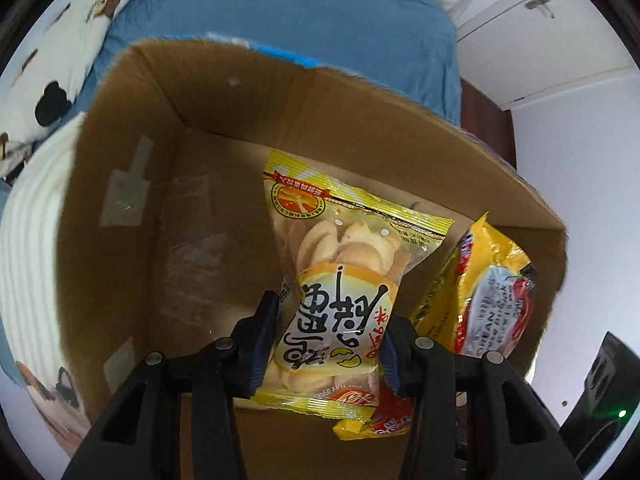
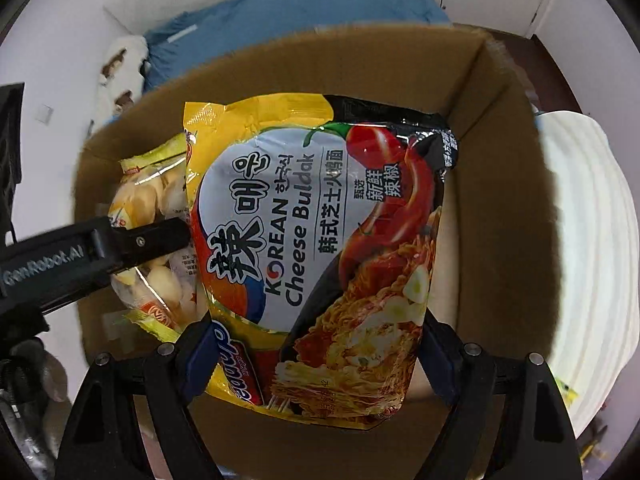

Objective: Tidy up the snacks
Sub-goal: 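Carry both bags into the cardboard box and open both tools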

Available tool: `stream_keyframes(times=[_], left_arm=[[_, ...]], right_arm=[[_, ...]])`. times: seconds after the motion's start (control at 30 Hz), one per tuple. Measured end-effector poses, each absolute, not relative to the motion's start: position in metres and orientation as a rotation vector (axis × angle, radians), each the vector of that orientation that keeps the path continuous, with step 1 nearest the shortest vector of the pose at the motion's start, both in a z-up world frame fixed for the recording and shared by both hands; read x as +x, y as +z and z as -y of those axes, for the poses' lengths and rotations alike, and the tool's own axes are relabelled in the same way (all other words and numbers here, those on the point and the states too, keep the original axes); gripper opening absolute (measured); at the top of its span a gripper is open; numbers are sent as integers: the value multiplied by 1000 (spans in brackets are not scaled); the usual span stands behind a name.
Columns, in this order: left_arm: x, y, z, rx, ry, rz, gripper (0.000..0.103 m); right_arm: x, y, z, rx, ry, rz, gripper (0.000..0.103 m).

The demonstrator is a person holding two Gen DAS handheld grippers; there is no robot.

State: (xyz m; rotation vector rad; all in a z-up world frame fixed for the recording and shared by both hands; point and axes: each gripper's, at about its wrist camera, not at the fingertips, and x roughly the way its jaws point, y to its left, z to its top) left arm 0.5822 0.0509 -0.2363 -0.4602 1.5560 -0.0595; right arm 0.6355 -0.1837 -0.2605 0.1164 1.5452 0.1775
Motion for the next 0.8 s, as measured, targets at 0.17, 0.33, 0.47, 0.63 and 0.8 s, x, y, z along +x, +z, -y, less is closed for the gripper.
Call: stream_keyframes(times=[0.17, 0.33, 0.47, 0.63, 0.8], left_arm=[[597, -252, -53, -437, -38, -1579, 43], [599, -259, -46, -382, -45, -1613, 47], [595, -257, -46, -341, -60, -1597, 89], [585, -243, -55, -337, -76, -1546, 90], [569, -212, -43, -318, -85, -1494, 90]], right_arm=[[652, -285, 178, 104, 171, -1596, 87], [654, -282, 167, 101, 171, -1624, 87], [657, -282, 161, 87, 175, -1645, 99], [653, -267, 158, 62, 195, -1593, 100], [639, -247, 163, 62, 210, -1556, 100]])
